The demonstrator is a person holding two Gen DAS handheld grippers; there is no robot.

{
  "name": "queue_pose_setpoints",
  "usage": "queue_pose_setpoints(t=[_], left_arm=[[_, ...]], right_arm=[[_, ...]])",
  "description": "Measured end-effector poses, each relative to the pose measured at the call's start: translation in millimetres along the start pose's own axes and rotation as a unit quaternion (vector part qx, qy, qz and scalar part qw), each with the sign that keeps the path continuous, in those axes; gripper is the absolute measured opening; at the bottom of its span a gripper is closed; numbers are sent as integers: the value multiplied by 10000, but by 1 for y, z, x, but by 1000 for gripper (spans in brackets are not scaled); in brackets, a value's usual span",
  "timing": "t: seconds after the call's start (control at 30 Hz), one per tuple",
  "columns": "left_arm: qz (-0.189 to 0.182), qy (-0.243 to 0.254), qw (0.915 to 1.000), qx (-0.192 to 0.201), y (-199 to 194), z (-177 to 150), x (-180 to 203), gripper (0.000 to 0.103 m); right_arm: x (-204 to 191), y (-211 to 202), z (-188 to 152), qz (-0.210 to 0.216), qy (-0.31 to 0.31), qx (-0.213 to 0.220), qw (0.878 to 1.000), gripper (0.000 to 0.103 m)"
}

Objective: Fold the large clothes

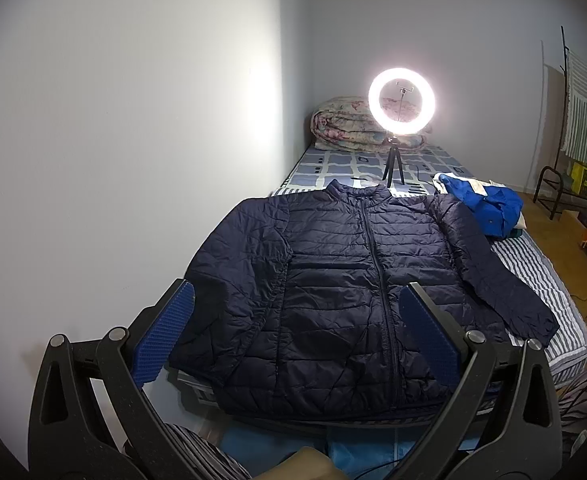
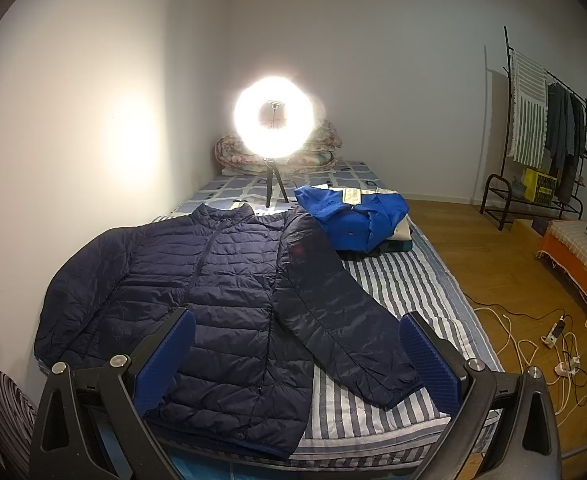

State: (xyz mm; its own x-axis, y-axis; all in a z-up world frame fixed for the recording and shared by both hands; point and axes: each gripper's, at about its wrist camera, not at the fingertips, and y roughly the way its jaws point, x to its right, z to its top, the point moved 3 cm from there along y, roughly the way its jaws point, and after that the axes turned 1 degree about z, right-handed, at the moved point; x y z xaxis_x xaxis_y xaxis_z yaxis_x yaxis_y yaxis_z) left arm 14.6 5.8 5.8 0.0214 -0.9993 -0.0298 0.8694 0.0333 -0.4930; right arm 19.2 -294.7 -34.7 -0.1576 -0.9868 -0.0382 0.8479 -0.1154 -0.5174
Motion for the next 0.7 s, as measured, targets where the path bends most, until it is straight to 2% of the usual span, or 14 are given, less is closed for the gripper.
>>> queue_pose_setpoints(t=[0.7], left_arm=[[-16, -3, 10000, -19, 2, -1, 0, 103]], right_arm=[[-1, 4, -1, 27, -5, -2, 10000, 103]])
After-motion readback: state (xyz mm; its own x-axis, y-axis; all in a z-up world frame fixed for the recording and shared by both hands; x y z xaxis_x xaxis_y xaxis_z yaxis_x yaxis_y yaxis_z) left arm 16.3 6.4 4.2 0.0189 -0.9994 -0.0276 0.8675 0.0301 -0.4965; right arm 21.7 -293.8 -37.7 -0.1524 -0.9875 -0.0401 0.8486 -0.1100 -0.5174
